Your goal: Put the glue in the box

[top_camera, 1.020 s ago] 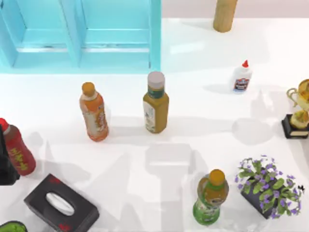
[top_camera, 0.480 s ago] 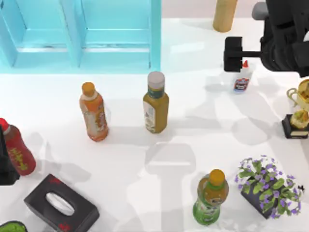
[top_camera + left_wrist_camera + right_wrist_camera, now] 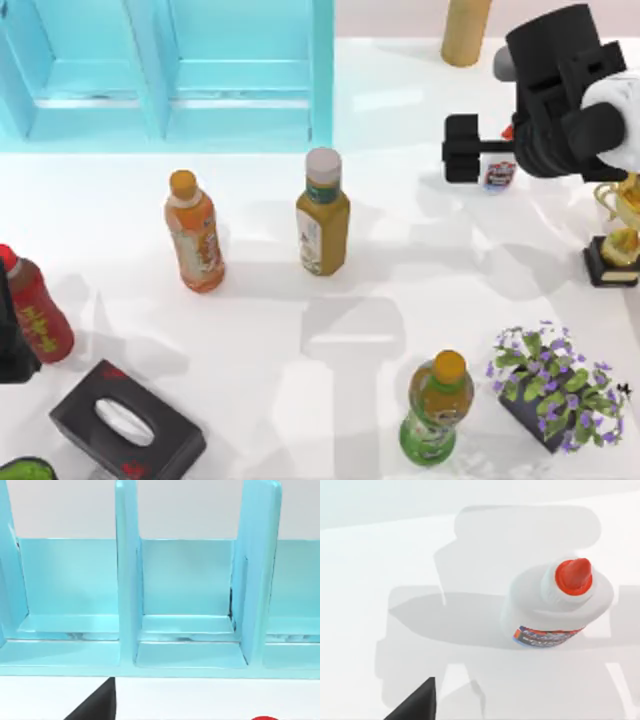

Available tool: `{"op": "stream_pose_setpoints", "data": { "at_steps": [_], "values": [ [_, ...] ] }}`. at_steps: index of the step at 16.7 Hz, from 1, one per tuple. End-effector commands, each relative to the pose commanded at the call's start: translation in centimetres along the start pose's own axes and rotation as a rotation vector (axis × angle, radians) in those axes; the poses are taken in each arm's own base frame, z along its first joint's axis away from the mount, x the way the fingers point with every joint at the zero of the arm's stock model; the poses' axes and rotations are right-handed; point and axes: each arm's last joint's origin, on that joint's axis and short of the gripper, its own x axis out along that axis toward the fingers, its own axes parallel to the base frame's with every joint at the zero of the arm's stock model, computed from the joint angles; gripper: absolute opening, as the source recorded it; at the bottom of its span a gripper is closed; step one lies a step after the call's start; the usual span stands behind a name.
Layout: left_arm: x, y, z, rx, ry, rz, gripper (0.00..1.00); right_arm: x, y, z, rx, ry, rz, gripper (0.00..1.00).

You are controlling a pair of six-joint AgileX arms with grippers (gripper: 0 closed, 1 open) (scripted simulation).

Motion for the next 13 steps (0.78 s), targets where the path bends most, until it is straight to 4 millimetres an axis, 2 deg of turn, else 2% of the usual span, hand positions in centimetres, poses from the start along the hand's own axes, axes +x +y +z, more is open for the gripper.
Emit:
{"op": "stream_pose_setpoints", "data": {
  "at_steps": [3, 5, 10, 13],
  "values": [
    [0.0, 0.0, 0.0, 0.0, 0.0, 0.0, 1.0, 0.0, 0.0, 0.4, 0.002, -0.009, 0.004, 1.0],
    [0.0, 0.0, 0.0, 0.0, 0.0, 0.0, 1.0, 1.1, 0.5, 0.8, -0.004, -0.013, 0.008, 1.0],
    [0.0, 0.0, 0.0, 0.0, 0.0, 0.0, 1.0, 7.6, 0.3, 0.5, 0.0, 0.001, -0.001, 1.0],
    [0.0, 0.0, 0.0, 0.0, 0.0, 0.0, 1.0, 9.7, 0.1, 0.0, -0.001, 0.001, 0.0, 1.0]
  ]
}}
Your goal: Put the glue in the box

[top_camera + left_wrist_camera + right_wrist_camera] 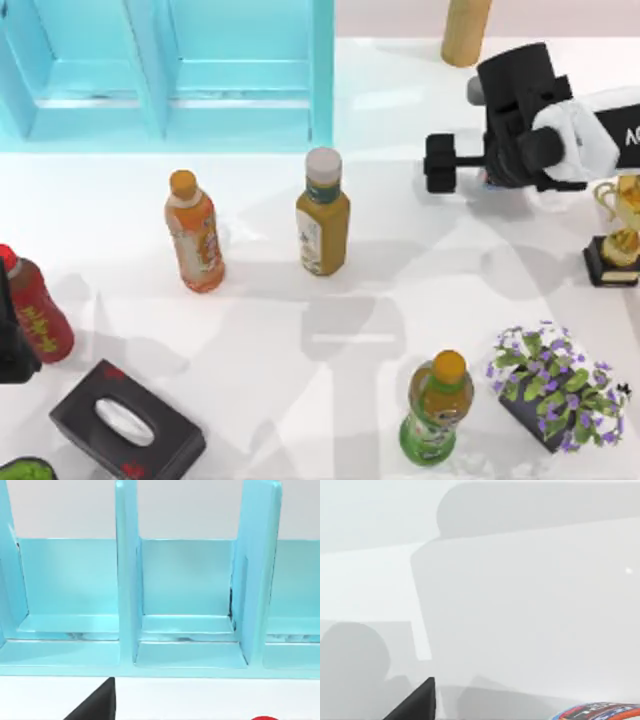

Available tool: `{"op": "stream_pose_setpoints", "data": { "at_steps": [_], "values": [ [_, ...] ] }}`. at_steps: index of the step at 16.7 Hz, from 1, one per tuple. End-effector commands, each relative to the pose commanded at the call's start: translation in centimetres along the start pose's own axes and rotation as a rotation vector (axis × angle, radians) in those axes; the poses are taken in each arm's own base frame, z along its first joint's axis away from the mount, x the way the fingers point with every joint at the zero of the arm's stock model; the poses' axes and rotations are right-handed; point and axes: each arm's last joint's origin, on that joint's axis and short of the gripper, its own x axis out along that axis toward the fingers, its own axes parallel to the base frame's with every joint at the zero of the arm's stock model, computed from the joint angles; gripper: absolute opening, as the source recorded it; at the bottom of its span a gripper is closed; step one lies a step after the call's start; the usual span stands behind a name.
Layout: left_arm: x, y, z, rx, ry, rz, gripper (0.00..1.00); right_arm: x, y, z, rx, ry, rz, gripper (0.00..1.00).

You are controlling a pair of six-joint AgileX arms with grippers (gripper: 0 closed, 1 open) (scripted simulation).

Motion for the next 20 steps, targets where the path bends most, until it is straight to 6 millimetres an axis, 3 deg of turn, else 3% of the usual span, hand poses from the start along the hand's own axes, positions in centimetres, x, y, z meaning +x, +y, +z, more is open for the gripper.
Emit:
{"op": "stream_pose_setpoints", "data": {
  "at_steps": [5, 18, 20],
  "values": [
    [0.0, 0.0, 0.0, 0.0, 0.0, 0.0, 1.0, 0.27, -0.06, -0.05, 0.001, -0.001, 0.0, 1.0],
    [0.0, 0.0, 0.0, 0.0, 0.0, 0.0, 1.0, 0.27, -0.06, -0.05, 0.001, -0.001, 0.0, 0.02],
    [0.0, 0.0, 0.0, 0.0, 0.0, 0.0, 1.0, 0.27, -0.06, -0.05, 0.001, -0.001, 0.0, 0.0]
  ]
}}
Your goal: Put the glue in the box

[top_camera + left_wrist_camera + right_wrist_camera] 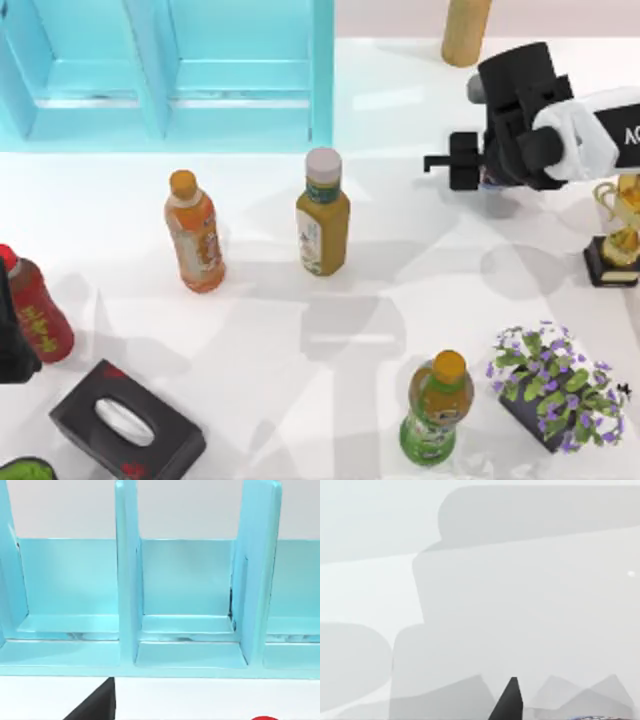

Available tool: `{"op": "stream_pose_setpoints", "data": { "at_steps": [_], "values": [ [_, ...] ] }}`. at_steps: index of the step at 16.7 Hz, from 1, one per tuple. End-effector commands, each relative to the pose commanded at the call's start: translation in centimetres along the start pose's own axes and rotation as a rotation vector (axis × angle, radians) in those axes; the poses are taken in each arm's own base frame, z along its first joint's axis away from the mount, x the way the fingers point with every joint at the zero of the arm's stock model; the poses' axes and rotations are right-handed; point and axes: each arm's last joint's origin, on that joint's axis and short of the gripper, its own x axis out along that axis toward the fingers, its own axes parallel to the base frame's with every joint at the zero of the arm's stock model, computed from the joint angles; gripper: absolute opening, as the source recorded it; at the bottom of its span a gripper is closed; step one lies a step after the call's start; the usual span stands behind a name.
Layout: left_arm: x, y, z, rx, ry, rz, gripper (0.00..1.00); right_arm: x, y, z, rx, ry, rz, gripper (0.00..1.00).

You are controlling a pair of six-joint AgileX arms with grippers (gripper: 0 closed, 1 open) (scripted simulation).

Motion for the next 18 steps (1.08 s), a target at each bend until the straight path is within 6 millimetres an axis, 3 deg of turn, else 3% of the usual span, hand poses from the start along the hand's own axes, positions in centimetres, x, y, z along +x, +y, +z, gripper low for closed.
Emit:
{"op": "stream_pose_setpoints", "data": {
  "at_steps": [10, 18],
  "values": [
    [0.0, 0.0, 0.0, 0.0, 0.0, 0.0, 1.0, -0.5, 0.0, 0.4, -0.001, 0.012, -0.003, 0.0],
    [0.0, 0.0, 0.0, 0.0, 0.0, 0.0, 1.0, -4.9, 0.2, 4.2, -0.003, 0.006, 0.002, 0.0]
  ]
}}
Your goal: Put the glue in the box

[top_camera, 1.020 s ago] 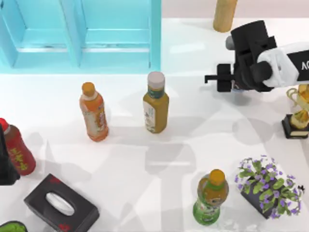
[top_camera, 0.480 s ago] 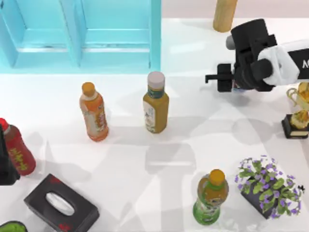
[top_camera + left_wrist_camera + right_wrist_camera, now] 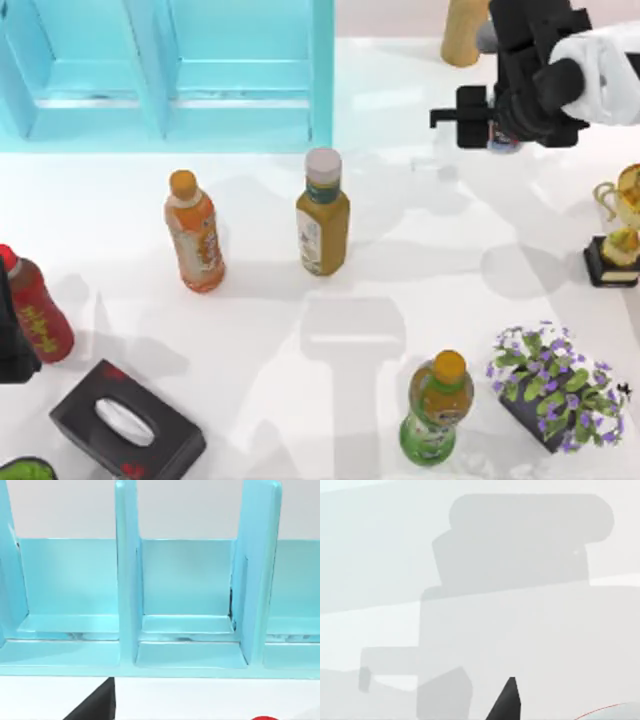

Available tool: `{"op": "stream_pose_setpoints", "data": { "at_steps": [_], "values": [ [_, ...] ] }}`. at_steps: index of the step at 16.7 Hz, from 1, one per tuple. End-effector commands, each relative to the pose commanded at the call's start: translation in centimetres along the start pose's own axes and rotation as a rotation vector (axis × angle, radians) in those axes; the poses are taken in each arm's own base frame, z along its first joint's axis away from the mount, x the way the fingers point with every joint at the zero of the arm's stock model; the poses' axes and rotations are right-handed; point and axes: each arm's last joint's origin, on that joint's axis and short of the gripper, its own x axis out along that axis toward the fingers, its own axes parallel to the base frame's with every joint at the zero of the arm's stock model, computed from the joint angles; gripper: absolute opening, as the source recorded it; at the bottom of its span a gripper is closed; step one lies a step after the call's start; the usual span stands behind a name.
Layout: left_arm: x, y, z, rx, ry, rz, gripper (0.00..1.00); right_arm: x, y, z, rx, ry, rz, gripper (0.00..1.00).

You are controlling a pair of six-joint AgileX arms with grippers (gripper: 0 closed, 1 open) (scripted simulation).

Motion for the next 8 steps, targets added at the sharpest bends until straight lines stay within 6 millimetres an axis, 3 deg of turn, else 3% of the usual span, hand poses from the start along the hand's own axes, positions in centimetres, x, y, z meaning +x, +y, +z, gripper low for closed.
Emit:
{"op": "stream_pose_setpoints", "data": {
  "at_steps": [4, 8],
  "values": [
    [0.0, 0.0, 0.0, 0.0, 0.0, 0.0, 1.0, -2.8, -0.2, 1.8, 0.002, -0.007, 0.0, 0.0],
    [0.0, 0.0, 0.0, 0.0, 0.0, 0.0, 1.0, -3.0, -0.3, 2.0, 0.003, -0.008, 0.0, 0.0]
  ]
}}
